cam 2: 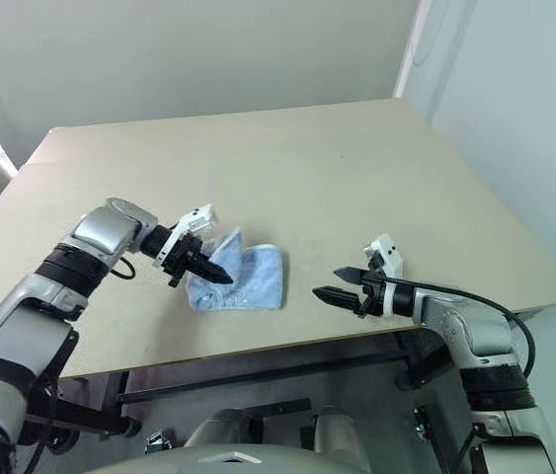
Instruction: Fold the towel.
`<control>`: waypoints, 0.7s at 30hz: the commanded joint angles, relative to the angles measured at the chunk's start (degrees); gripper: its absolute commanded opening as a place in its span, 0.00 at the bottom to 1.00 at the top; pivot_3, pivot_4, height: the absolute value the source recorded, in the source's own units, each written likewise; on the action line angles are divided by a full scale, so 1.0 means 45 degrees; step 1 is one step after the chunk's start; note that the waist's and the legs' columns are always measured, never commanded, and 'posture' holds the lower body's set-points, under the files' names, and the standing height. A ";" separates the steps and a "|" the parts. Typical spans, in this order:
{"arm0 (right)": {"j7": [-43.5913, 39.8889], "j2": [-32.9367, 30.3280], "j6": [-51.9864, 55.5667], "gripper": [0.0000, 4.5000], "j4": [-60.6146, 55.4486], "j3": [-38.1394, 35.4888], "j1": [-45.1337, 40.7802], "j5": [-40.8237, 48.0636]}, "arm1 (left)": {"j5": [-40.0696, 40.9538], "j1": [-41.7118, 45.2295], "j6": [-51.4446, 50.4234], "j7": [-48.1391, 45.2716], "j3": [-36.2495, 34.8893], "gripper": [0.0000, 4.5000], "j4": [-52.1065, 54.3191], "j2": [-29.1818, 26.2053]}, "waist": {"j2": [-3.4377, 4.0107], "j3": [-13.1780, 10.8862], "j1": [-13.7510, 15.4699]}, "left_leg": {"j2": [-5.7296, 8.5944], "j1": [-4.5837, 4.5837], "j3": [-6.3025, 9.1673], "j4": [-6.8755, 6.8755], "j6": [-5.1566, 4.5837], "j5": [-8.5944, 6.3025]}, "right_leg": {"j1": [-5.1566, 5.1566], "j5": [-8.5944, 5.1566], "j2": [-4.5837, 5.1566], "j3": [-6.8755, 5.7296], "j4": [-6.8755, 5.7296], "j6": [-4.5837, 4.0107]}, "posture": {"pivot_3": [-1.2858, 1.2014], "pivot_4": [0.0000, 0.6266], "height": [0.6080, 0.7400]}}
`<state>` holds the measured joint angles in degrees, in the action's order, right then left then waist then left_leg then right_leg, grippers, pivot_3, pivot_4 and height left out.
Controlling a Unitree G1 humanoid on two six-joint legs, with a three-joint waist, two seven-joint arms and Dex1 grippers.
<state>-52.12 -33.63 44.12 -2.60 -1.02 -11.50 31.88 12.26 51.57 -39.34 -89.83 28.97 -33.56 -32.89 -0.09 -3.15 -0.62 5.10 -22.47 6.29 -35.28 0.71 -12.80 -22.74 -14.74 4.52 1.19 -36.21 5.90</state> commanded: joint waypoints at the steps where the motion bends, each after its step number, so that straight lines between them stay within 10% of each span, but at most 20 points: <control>1: 0.0209 0.0047 -0.0040 1.00 -0.0553 -0.0478 0.0021 0.0278 | -0.0609 0.0335 0.0895 -0.0128 0.0044 0.01 -0.0288 0.0311 | -0.0001 0.0000 0.0009 | 0.0001 0.0001 -0.0001 -0.0003 0.0000 0.0000 | 0.0002 0.0001 0.0000 0.0000 0.0000 0.0001 | 0.52 0.00 1.00; 8: 0.0429 -0.0031 -0.0109 1.00 -0.0472 -0.0502 0.0054 0.0293 | -0.0679 0.0074 0.1227 -0.0373 -0.0403 0.16 -0.0347 0.0905 | -0.0009 -0.0005 0.0004 | 0.0005 0.0001 0.0001 -0.0037 -0.0002 -0.0001 | 0.0019 0.0011 0.0002 -0.0002 0.0000 0.0018 | 0.52 0.00 1.00; 16: 0.0424 -0.0016 -0.0378 1.00 -0.0119 -0.0365 -0.0170 0.0073 | 0.0235 -0.0076 0.0608 -0.0228 -0.1936 0.78 0.1365 0.0435 | -0.0009 -0.0005 -0.0012 | 0.0004 0.0001 0.0003 -0.0045 -0.0002 -0.0001 | 0.0022 0.0014 0.0000 -0.0002 -0.0004 0.0024 | 0.52 0.00 1.00; 21: 0.0392 0.0151 -0.0603 1.00 0.0344 -0.0133 -0.0553 -0.0145 | 0.1435 -0.0092 -0.0322 0.0265 -0.3559 0.78 0.2651 0.0073 | -0.0008 -0.0005 -0.0021 | 0.0001 0.0008 0.0005 -0.0060 -0.0002 -0.0001 | 0.0022 0.0015 0.0000 -0.0002 -0.0025 0.0025 | 0.52 0.00 1.00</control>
<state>-50.06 -33.53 42.75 -0.69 -1.30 -12.35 31.38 16.76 50.44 -39.93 -89.40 15.75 -24.40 -31.98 -0.13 -3.17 -0.72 5.10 -22.43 6.33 -35.59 0.71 -12.80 -22.62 -14.67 4.52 1.18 -36.33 6.01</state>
